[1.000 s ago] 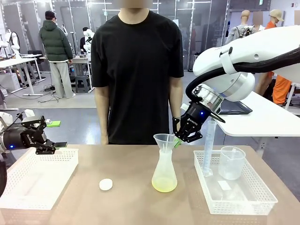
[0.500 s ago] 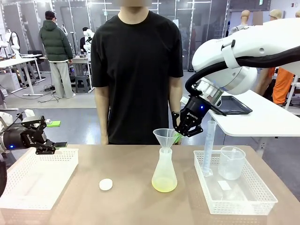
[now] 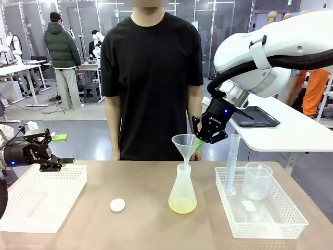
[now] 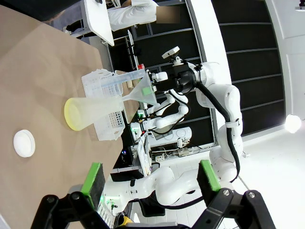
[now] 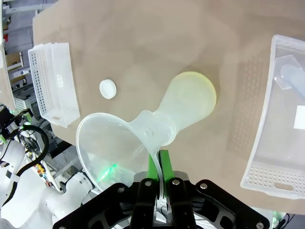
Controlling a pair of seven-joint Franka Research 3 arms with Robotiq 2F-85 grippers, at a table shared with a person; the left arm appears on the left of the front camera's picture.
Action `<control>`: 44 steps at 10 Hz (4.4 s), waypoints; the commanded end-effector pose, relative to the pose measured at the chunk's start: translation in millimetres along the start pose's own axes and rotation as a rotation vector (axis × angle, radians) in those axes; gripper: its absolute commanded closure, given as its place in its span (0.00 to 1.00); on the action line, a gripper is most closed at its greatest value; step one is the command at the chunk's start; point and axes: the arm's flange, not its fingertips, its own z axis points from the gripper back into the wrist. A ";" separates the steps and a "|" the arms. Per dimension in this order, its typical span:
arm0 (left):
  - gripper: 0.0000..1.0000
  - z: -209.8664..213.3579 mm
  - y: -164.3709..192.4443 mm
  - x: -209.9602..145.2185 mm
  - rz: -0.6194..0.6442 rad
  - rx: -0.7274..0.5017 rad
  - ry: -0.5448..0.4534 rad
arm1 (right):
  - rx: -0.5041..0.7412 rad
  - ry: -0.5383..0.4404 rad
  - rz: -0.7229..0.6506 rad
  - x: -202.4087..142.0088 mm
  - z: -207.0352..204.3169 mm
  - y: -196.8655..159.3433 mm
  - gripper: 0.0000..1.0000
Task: Prepare the solutions needed for the experiment.
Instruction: Once the solution is in the Big flask , pick up the Plastic Funnel and place it back into the right Organizing basket.
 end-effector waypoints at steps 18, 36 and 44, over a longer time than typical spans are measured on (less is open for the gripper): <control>0.00 -0.4 -0.6 0.3 -0.001 0.005 -0.003 | -0.085 -0.147 0.122 -55.5 45.0 40.8 1.00; 0.00 -0.4 -0.6 0.3 -0.001 0.005 -0.003 | -0.010 -0.270 -0.118 -141.3 110.2 -118.9 1.00; 0.00 -0.4 -0.6 0.3 -0.001 0.005 -0.003 | -0.011 -0.057 -0.492 -113.1 53.3 -182.5 0.97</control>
